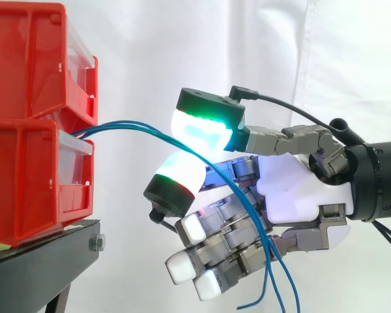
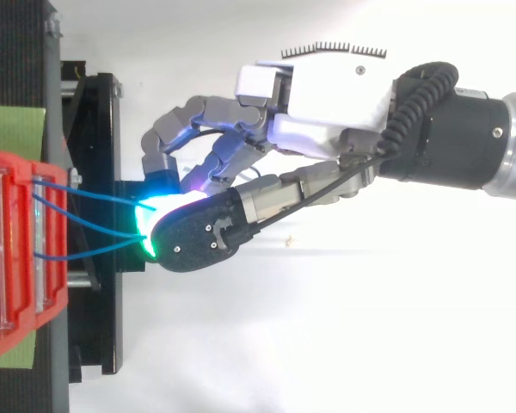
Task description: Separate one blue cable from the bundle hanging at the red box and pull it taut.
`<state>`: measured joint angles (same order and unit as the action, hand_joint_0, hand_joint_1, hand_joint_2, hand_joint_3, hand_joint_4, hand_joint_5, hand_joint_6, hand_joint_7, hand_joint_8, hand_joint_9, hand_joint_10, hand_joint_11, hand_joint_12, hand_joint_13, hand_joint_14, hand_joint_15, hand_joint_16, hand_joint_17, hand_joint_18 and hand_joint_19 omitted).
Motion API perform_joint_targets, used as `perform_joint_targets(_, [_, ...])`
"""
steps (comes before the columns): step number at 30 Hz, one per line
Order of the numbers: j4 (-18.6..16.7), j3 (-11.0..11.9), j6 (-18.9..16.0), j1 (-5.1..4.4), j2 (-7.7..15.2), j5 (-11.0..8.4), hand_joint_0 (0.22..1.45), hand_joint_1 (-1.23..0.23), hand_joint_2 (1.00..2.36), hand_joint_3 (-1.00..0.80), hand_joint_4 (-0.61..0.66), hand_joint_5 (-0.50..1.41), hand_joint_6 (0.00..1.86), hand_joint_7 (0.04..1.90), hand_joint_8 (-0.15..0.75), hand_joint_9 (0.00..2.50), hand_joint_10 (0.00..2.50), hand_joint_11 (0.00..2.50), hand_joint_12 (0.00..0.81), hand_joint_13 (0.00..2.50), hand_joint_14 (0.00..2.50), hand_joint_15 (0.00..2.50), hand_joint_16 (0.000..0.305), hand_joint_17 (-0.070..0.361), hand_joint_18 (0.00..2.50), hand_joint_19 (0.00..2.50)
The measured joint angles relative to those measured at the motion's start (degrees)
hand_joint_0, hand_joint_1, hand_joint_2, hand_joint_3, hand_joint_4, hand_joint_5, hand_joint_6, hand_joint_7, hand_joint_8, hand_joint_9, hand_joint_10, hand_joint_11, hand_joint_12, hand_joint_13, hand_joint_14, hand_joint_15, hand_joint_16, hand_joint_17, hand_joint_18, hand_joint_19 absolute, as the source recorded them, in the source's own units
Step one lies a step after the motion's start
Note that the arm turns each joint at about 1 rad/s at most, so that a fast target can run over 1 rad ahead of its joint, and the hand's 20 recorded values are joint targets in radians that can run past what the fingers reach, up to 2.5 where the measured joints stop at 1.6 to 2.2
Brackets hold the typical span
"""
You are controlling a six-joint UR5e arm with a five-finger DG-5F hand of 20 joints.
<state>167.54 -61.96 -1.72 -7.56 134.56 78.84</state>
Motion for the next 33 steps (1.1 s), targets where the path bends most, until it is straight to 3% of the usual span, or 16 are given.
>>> perform_joint_targets(4, [0.0, 0.0, 0.0, 0.0, 0.0, 0.0, 0.66, -0.85, 1.02, -0.3, 0.16, -0.2, 0.88, 1.14, 0.372, 0.85, 0.02, 0.77, 0.408, 0.74, 0.02, 0.43, 0.053, 0.119, 0.72, 0.47])
perform_joint_targets(8, [0.0, 0.0, 0.0, 0.01, 0.0, 0.01, 0.73, -0.89, 1.0, -0.5, 0.17, -0.2, 0.88, 1.16, 0.37, 0.85, 0.02, 0.78, 0.403, 0.74, 0.02, 0.42, 0.053, 0.12, 0.74, 0.45])
perform_joint_targets(12, [0.0, 0.0, 0.0, 0.01, 0.0, 0.0, 0.74, -0.88, 1.0, -0.5, 0.19, -0.19, 0.88, 1.13, 0.369, 0.86, 0.02, 0.78, 0.4, 0.75, 0.02, 0.42, 0.053, 0.119, 0.75, 0.44])
perform_joint_targets(16, [0.0, 0.0, 0.0, 0.0, 0.0, 0.0, 0.64, -0.86, 1.0, -0.5, 0.2, -0.18, 0.87, 1.15, 0.371, 0.88, 0.02, 0.79, 0.399, 0.75, 0.02, 0.43, 0.053, 0.118, 0.75, 0.46])
perform_joint_targets(21, [0.0, 0.0, 0.0, 0.0, 0.0, 0.0, 0.52, -0.72, 1.0, -0.5, 0.21, -0.18, 0.86, 1.11, 0.388, 0.9, 0.02, 0.77, 0.413, 0.76, 0.02, 0.43, 0.057, 0.127, 0.77, 0.48])
perform_joint_targets(28, [0.0, 0.0, 0.0, 0.0, 0.0, 0.0, 0.56, -0.59, 1.0, -0.5, 0.19, -0.18, 0.85, 1.11, 0.381, 0.91, 0.02, 0.75, 0.406, 0.76, 0.02, 0.43, 0.055, 0.123, 0.75, 0.52])
perform_joint_targets(33, [0.0, 0.0, 0.0, 0.0, 0.0, 0.0, 0.64, -0.72, 1.01, -0.38, 0.16, -0.18, 0.85, 1.22, 0.381, 0.91, 0.02, 0.77, 0.404, 0.76, 0.02, 0.44, 0.054, 0.121, 0.75, 0.5])
